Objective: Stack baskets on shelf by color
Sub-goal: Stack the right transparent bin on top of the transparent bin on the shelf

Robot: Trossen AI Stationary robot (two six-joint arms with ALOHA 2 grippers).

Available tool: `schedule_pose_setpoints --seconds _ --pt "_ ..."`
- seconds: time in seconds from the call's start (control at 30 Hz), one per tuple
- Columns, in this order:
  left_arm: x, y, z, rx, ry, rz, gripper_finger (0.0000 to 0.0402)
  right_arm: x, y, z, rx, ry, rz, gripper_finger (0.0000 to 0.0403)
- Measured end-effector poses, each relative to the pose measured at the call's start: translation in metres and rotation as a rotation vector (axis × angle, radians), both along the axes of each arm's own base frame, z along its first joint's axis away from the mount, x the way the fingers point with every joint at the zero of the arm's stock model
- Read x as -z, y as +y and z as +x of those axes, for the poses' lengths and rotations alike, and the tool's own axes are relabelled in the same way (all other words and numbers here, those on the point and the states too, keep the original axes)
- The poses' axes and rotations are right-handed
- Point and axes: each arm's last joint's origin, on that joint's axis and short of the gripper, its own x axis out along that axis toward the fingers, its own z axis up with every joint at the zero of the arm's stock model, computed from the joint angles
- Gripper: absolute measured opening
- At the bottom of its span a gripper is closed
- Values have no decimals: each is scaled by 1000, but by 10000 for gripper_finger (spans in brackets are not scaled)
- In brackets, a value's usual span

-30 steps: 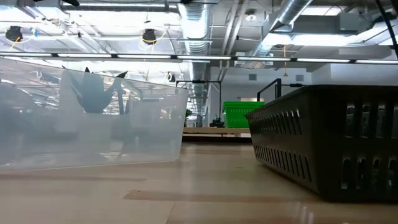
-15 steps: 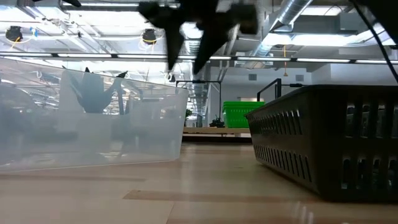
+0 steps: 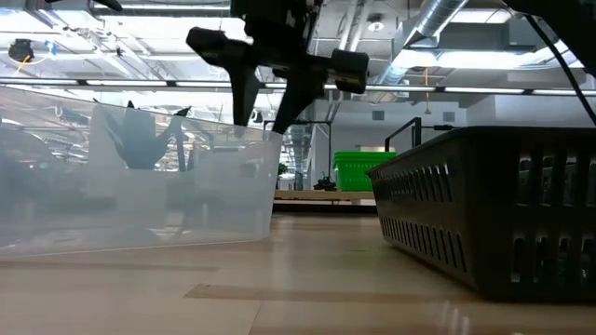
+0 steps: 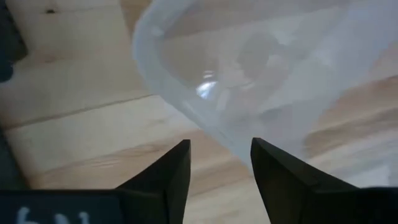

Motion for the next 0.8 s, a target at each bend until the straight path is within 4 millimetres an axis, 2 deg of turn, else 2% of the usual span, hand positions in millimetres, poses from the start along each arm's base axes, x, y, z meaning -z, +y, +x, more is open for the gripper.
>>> schedule_pose_setpoints --seconds 0.1,0.4,0.53,0.7,0.8 --pt "0 0 0 -7 -3 5 265 6 2 2 -35 -10 28 185" --pt "0 0 0 -13 -6 10 265 41 1 -3 -23 43 14 174" --pt "0 0 0 -13 -6 10 265 45 4 -5 45 54 -4 125" --pt "0 0 0 -12 -5 11 265 45 5 -5 235 58 49 23" --pt "0 0 0 -12 -5 12 265 45 5 -7 336 75 71 13"
